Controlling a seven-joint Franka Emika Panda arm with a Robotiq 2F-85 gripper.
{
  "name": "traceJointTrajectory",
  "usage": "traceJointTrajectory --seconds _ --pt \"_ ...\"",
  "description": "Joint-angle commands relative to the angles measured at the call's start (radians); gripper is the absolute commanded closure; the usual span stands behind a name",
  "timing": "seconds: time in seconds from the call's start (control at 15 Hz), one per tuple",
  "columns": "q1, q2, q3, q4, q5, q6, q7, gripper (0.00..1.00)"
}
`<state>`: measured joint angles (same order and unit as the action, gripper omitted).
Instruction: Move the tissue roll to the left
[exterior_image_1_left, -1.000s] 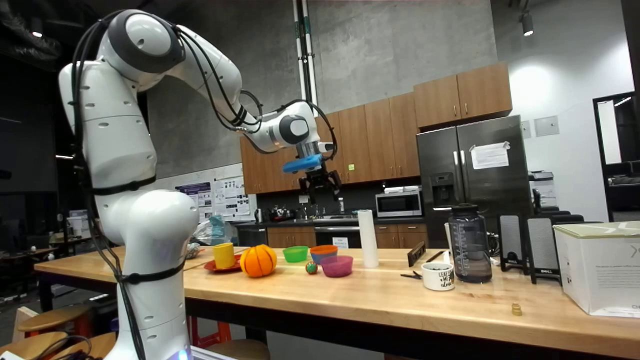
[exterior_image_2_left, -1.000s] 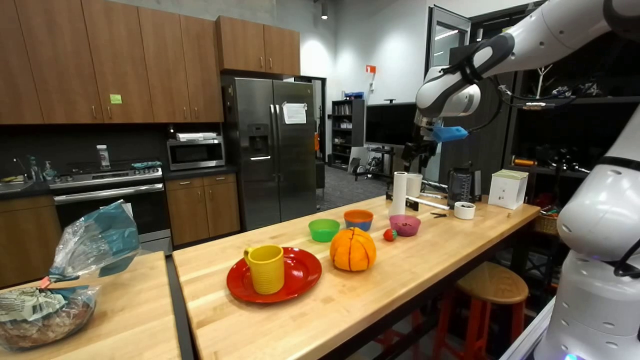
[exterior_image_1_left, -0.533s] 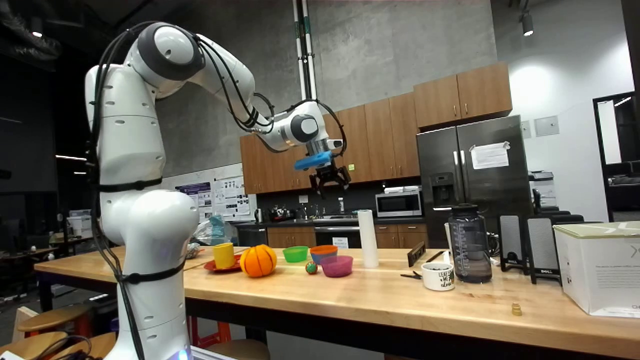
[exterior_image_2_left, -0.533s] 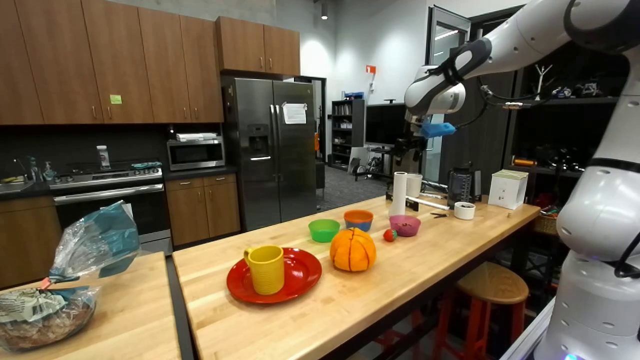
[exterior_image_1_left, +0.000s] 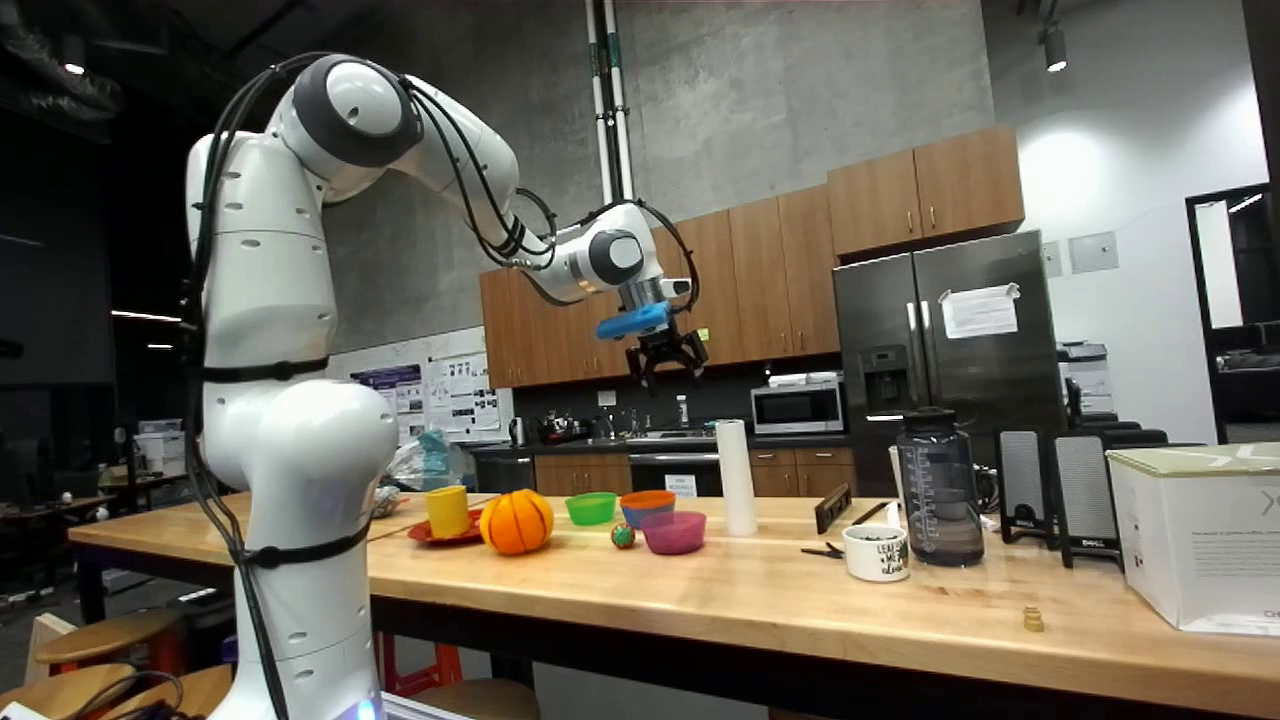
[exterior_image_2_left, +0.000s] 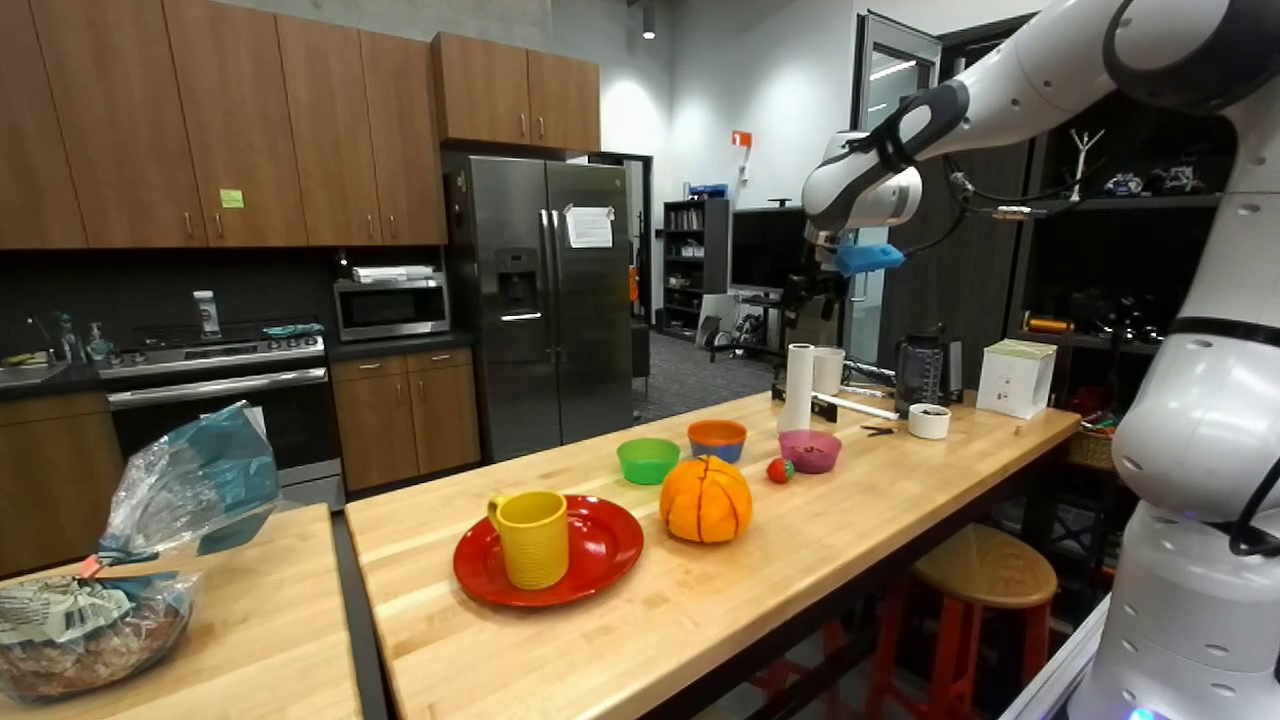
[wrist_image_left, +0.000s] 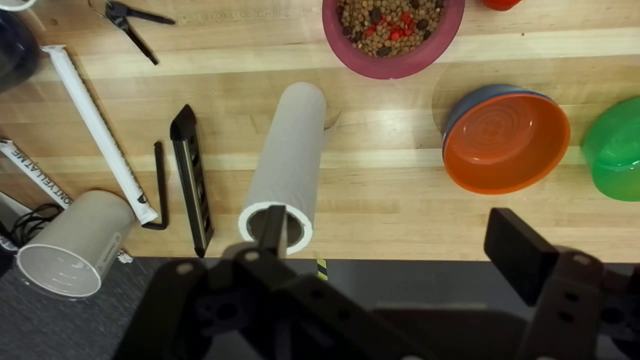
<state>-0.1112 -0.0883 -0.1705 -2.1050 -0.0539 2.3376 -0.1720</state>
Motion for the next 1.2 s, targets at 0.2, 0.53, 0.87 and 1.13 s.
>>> traceJointTrajectory --seconds 0.2,0.53,0.87,1.13 --pt "-0.009 0.000 0.008 0.002 0.001 -0.002 0.000 0.00" --pt "-0.012 0.036 0.005 0.033 0.010 -0.002 0.010 0.00" --pt "-0.022 0.113 0.002 0.110 0.009 -0.024 0.028 0.00" --pt "-0.036 0.182 -0.001 0.181 0.017 -0.034 0.039 0.39"
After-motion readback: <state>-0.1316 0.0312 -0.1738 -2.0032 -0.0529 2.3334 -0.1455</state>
